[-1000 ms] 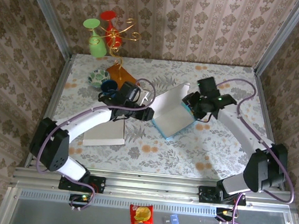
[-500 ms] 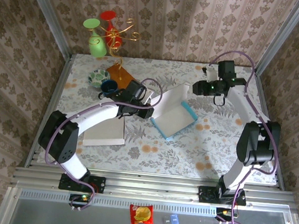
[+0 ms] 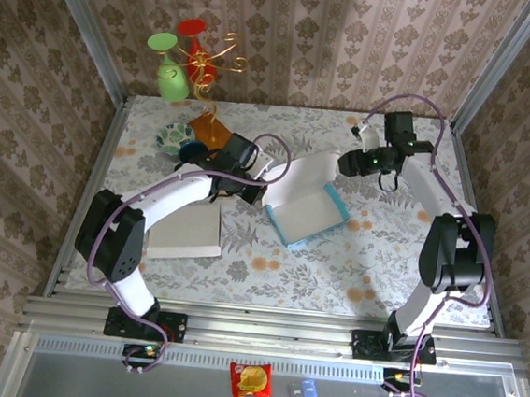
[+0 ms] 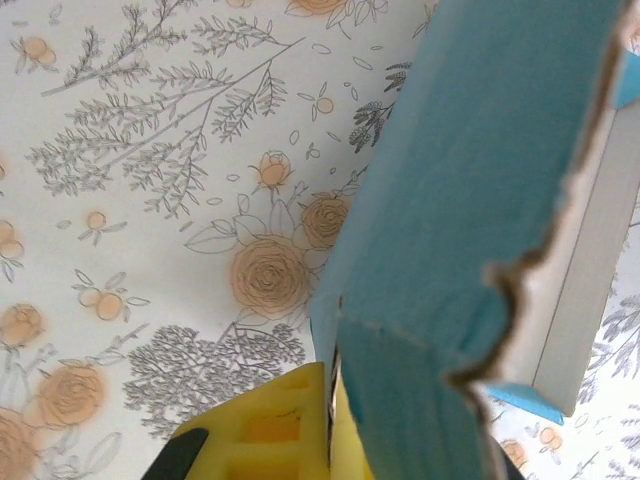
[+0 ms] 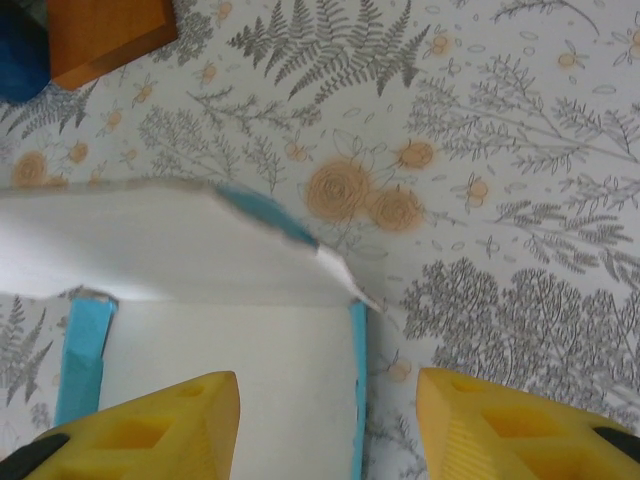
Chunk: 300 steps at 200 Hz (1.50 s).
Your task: Fold the paper box
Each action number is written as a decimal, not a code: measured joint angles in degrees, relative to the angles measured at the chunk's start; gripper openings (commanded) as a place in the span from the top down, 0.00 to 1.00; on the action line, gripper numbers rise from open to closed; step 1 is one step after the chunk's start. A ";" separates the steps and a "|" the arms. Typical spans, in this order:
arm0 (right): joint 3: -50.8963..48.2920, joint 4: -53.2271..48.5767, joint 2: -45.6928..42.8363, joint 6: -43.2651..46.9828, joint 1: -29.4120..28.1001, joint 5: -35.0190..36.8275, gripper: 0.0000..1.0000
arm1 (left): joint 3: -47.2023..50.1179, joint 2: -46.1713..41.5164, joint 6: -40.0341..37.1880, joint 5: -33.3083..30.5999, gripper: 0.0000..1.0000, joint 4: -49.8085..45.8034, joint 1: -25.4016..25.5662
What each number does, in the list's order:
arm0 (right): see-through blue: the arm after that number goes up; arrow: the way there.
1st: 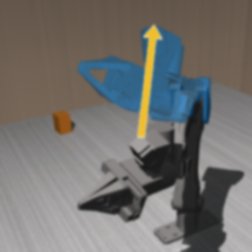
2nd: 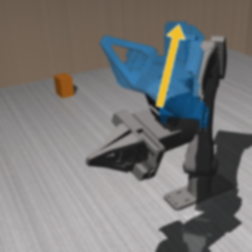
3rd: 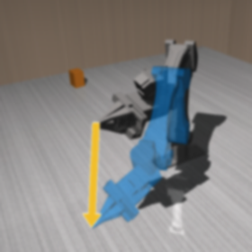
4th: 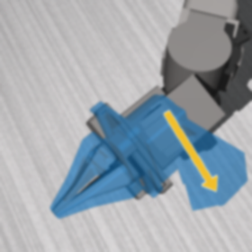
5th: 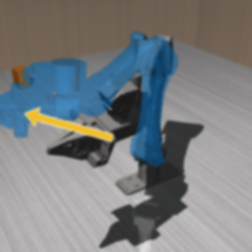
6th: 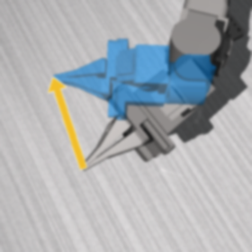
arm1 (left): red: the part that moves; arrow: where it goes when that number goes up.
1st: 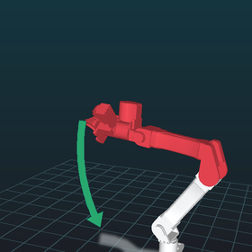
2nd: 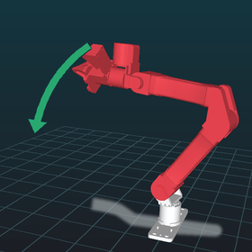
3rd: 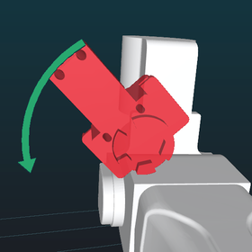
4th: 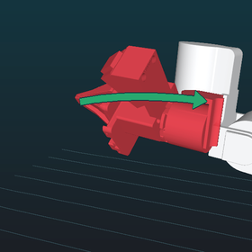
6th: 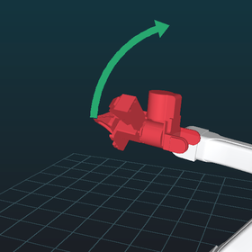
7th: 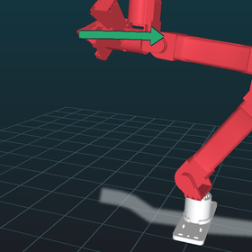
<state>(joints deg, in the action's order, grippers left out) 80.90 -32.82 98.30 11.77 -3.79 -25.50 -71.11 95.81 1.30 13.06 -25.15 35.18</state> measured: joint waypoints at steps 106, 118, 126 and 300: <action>-24.37 8.92 -24.90 -5.42 -4.07 3.80 0.47 | -12.28 7.04 -28.17 13.66 1.00 -15.04 -10.14; -25.35 8.68 -25.64 -4.68 -5.03 4.76 0.46 | -13.25 7.34 -29.35 13.99 1.00 -15.47 -10.25; -25.38 8.63 -25.55 -4.28 -5.42 5.44 0.46 | -13.55 7.39 -29.94 14.08 1.00 -15.63 -10.23; -12.37 8.02 -5.88 -0.24 -5.95 6.08 0.70 | -13.73 7.74 -31.32 14.05 1.00 -15.54 -9.77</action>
<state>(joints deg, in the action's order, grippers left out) 68.53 -24.80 92.42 11.53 -9.74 -19.42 -84.84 103.55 -30.02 27.11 -40.69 25.41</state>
